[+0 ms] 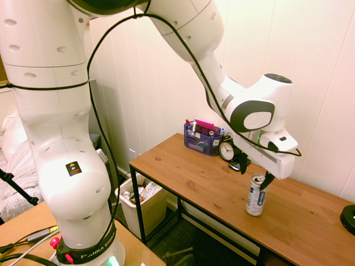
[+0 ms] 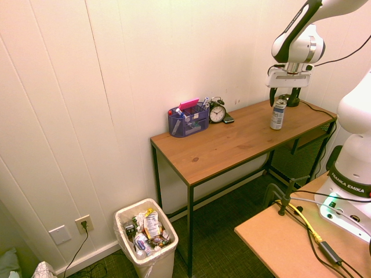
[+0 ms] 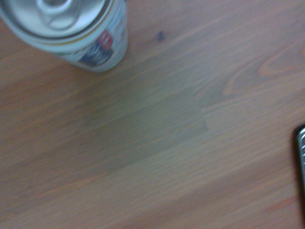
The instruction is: Throw the can in the trash bin
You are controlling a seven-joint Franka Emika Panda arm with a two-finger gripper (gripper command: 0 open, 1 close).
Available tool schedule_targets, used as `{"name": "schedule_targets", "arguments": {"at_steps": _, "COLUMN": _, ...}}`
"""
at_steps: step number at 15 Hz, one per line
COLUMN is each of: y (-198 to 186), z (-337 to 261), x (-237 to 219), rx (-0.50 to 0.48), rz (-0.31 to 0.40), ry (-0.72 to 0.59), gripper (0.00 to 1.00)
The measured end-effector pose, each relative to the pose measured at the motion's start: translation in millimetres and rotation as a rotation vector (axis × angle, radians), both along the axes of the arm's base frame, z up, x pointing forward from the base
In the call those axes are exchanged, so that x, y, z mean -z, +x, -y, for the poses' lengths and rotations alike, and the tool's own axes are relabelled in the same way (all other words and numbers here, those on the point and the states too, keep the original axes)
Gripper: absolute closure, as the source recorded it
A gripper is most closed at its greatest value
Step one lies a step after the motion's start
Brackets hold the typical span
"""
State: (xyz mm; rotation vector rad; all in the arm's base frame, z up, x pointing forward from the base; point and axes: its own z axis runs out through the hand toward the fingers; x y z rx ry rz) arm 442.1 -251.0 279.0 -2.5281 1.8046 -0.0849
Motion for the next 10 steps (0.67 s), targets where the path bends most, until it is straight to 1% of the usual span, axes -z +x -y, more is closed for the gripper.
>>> {"name": "schedule_targets", "arguments": {"at_steps": 3, "y": 16, "z": 19, "x": 14, "rx": 0.041, "rz": -0.017, "ry": -0.02, "gripper": 0.0}}
{"name": "schedule_targets", "arguments": {"at_steps": 4, "y": 18, "z": 24, "x": 17, "rx": 0.048, "rz": -0.022, "ry": -0.023, "gripper": 1.0}}
{"name": "schedule_targets", "arguments": {"at_steps": 10, "y": 17, "z": 25, "x": 28, "rx": 0.041, "rz": -0.058, "ry": 0.001, "gripper": 1.0}}
